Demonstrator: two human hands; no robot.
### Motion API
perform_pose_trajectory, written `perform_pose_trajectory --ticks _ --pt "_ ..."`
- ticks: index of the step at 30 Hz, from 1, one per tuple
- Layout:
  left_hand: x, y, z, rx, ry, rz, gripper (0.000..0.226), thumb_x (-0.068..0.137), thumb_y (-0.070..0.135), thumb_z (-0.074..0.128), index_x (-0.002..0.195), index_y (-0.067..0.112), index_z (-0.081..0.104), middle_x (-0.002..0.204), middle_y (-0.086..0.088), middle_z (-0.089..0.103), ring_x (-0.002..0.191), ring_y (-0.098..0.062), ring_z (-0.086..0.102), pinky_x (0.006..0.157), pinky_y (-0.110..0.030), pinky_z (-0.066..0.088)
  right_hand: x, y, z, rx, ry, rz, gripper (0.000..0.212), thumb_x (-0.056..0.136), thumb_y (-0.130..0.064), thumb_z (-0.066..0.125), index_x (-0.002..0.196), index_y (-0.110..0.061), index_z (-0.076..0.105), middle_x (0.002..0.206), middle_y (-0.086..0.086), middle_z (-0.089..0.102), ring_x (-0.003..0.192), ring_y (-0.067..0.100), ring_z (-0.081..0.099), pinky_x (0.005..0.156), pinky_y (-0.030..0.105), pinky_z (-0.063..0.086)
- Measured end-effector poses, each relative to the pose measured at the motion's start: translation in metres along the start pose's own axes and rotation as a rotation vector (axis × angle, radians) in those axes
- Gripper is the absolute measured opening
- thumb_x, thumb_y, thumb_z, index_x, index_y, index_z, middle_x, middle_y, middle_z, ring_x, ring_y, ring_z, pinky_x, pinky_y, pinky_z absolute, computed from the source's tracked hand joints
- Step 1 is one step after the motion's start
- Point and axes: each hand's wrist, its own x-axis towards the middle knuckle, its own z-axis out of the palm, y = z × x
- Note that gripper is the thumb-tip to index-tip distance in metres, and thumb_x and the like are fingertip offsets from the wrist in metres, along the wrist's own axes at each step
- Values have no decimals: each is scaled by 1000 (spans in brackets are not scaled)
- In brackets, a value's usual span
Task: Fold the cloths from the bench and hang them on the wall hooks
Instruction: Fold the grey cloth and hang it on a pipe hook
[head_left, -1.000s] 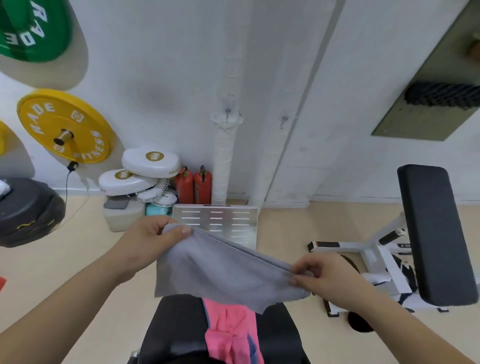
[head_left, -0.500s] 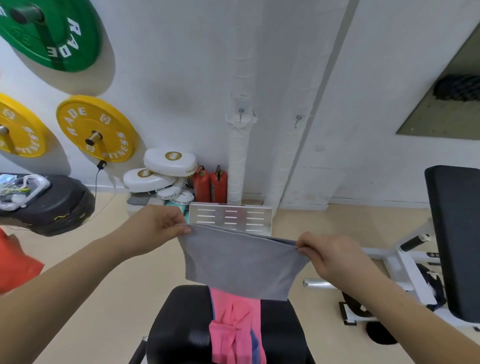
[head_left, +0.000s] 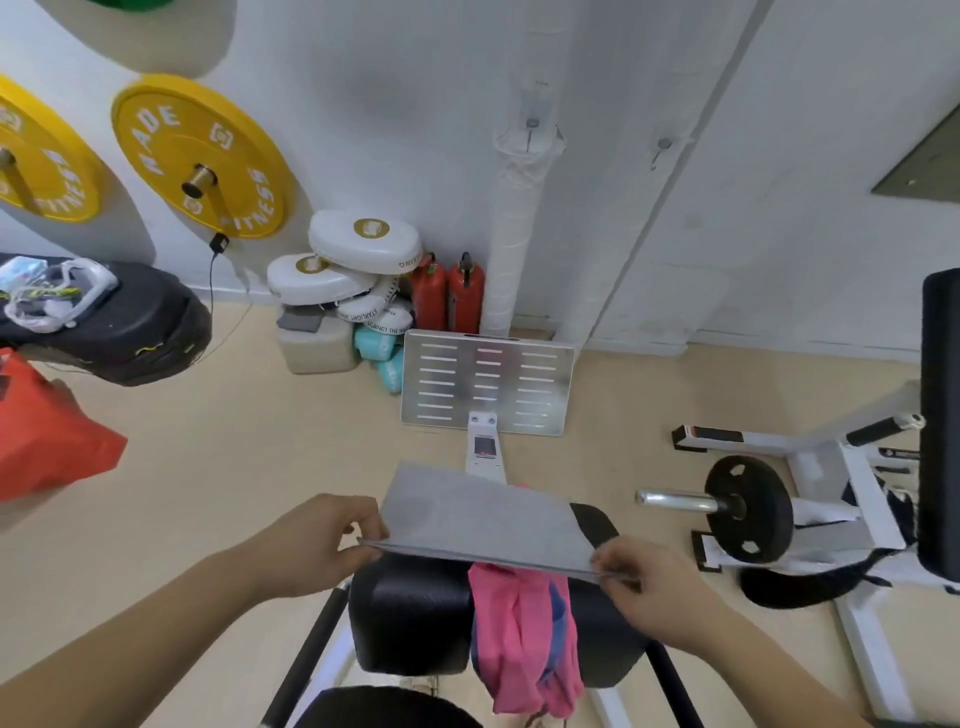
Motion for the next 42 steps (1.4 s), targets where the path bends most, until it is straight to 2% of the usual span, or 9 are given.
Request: perform_pose_trajectory --ticks 4,8,12,16,23,31,35,39,42 --pt "-32 -15 40 -108 -56 -77 5 85 30 65 80 32 62 91 15 72 92 -8 69 88 -41 55 -12 10 46 178 -148 117 13 73 -11 60 76 1 61 93 -3 73 92 0 66 82 19 56" --pt "-68 -6 71 -261 -9 -182 2 75 31 60 75 32 59 80 11 68 85 -16 69 77 -42 55 -31 19 65 198 -180 44 11 74 -6 54 66 -12 48 66 -6 48 68 8 49 63 36 54" --pt "-86 -3 101 -404 61 -287 1 76 25 59 76 27 59 67 9 56 62 -9 47 61 -29 38 -42 38 76 194 -202 27 10 93 -15 50 84 -19 53 74 -2 52 67 7 43 62 21 34" --pt "-70 -11 118 -422 153 -355 7 89 26 56 83 24 60 73 7 65 67 -13 54 65 -30 43 -38 42 85 296 -100 44 13 102 -27 50 92 -25 58 86 0 64 66 0 53 61 13 43" --pt "7 -35 111 -334 303 -506 10 93 17 59 87 24 61 87 3 70 86 -22 65 77 -35 52 34 28 81 408 136 141 15 97 -22 58 82 -19 61 74 3 66 65 11 54 62 31 48" --pt "58 -69 115 -94 12 -575 17 88 23 52 103 25 60 100 4 64 90 -19 63 82 -35 54 99 32 94 219 48 268 12 92 -14 55 82 -16 61 80 4 66 73 21 60 68 37 50" --pt "67 -76 120 -53 -98 -541 43 89 28 52 132 25 53 123 2 48 98 -19 63 91 -31 52 111 45 109 123 18 325 24 95 -22 56 117 -14 62 112 10 54 87 21 57 76 34 46" --pt "70 -71 113 -59 -121 -525 15 80 29 57 95 28 57 105 9 46 80 -13 61 72 -25 49 115 43 101 85 -39 380 17 91 -27 60 100 -14 65 112 9 48 89 21 56 84 37 51" --pt "70 -63 107 -71 -144 -523 9 72 28 59 74 29 50 87 10 54 69 -11 52 61 -23 41 107 36 89 119 -11 381 10 82 -23 66 78 -16 59 98 5 52 79 16 55 73 31 50"
